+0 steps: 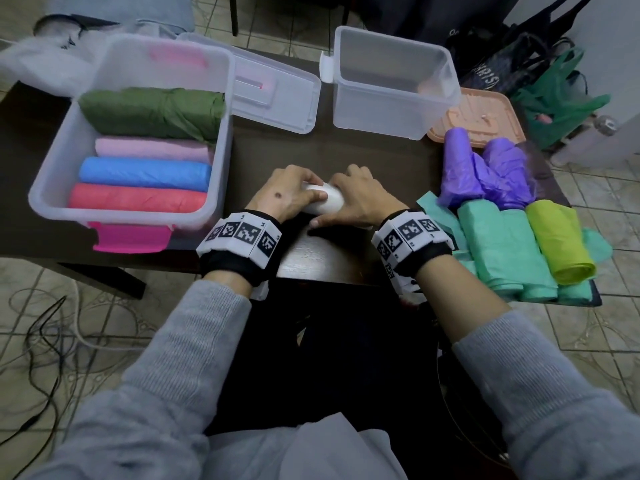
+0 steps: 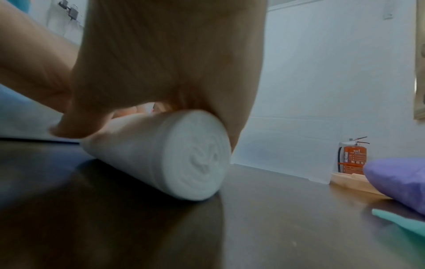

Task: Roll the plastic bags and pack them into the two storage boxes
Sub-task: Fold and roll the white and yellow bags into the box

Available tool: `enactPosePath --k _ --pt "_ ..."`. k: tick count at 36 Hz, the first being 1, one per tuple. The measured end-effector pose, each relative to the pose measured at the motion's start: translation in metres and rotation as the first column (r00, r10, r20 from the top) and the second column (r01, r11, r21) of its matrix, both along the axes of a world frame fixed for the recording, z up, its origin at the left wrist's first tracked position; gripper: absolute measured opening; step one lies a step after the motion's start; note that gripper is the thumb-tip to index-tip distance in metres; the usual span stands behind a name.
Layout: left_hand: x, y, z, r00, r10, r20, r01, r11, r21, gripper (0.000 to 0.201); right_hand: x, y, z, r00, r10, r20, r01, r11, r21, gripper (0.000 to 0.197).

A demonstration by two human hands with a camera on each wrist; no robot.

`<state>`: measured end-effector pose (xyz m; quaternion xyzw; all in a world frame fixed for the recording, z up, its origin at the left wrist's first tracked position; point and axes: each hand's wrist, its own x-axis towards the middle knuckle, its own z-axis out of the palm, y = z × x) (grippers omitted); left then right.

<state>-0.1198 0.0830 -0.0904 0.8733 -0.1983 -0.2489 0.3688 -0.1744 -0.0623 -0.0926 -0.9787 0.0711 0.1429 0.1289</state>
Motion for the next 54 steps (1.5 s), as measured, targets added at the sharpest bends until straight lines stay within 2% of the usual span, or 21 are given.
enactPosePath --k 4,8,14,16,18,21,24,27,29,32,36,39,41,43,45,48,51,54 --pt "0.0 0.0 -0.001 1.0 0.002 0.004 -0.002 1.0 -0.011 0.03 -0.009 -0.001 -0.003 0.997 0.036 0.071 -0.038 0.999 0.026 0.072" --pt "0.0 0.001 -0.002 1.0 -0.013 0.007 0.013 1.0 -0.027 0.031 -0.02 0.002 -0.007 0.988 0.095 0.119 -0.087 0.994 -0.07 0.065" --pt "-0.003 -0.001 -0.004 0.999 -0.051 0.012 0.051 0.998 -0.024 0.035 -0.033 0.008 -0.015 0.983 0.057 0.176 -0.039 0.994 -0.101 0.06" --pt "-0.006 -0.003 -0.004 0.998 -0.054 0.037 0.054 0.998 -0.018 0.039 -0.035 0.009 -0.015 0.983 0.019 0.18 -0.007 0.998 -0.067 0.057" --pt "-0.011 -0.007 -0.001 0.995 -0.038 0.09 0.041 0.998 -0.037 0.043 -0.033 0.008 -0.019 0.986 -0.052 0.16 0.049 0.999 0.025 0.057" --pt "-0.021 -0.012 0.012 0.978 -0.033 0.207 0.067 0.985 -0.16 0.043 -0.027 0.007 -0.02 0.981 -0.168 0.101 0.146 0.97 0.194 0.066" --pt "-0.027 -0.014 0.036 0.949 0.01 0.315 0.084 0.955 -0.283 0.04 -0.021 0.003 -0.016 0.967 -0.251 0.051 0.217 0.907 0.362 0.048" --pt "-0.028 -0.003 0.067 0.915 0.114 0.387 0.047 0.923 -0.383 0.038 -0.016 0.008 -0.003 0.945 -0.321 0.061 0.238 0.803 0.546 0.034" --pt "-0.025 0.013 0.086 0.887 0.202 0.416 -0.002 0.901 -0.434 0.036 -0.01 0.018 0.009 0.935 -0.35 0.061 0.23 0.727 0.647 0.032" --pt "-0.015 0.049 0.107 0.816 0.339 0.468 -0.105 0.884 -0.456 0.034 0.0 0.035 0.035 0.944 -0.309 0.114 0.141 0.693 0.707 0.028" --pt "0.0 0.112 0.112 0.699 0.524 0.487 -0.326 0.839 -0.435 0.033 0.022 0.064 0.07 0.945 -0.199 0.26 -0.032 0.735 0.678 0.029" --pt "0.009 0.156 0.101 0.621 0.634 0.461 -0.518 0.773 -0.367 0.035 0.044 0.09 0.089 0.907 -0.077 0.414 -0.184 0.812 0.554 0.03" --pt "0.011 0.179 0.089 0.609 0.67 0.424 -0.616 0.737 -0.28 0.036 0.058 0.109 0.098 0.869 0.019 0.494 -0.275 0.85 0.45 0.032" --pt "0.01 0.193 0.078 0.631 0.677 0.379 -0.663 0.724 -0.189 0.033 0.069 0.127 0.104 0.838 0.124 0.531 -0.344 0.876 0.338 0.04" --pt "0.007 0.199 0.069 0.657 0.692 0.3 -0.68 0.715 -0.161 0.029 0.078 0.143 0.105 0.829 0.198 0.522 -0.39 0.875 0.288 0.044" --pt "0.004 0.197 0.062 0.678 0.714 0.177 -0.687 0.7 -0.194 0.039 0.088 0.162 0.1 0.859 0.249 0.447 -0.404 0.867 0.293 0.048" --pt "0.005 0.193 0.059 0.641 0.764 0.073 -0.735 0.639 -0.229 0.048 0.095 0.172 0.092 0.875 0.32 0.363 -0.404 0.897 0.182 0.048" --pt "0.008 0.191 0.058 0.609 0.792 0.044 -0.762 0.6 -0.246 0.051 0.097 0.179 0.086 0.859 0.39 0.332 -0.437 0.896 0.077 0.048"
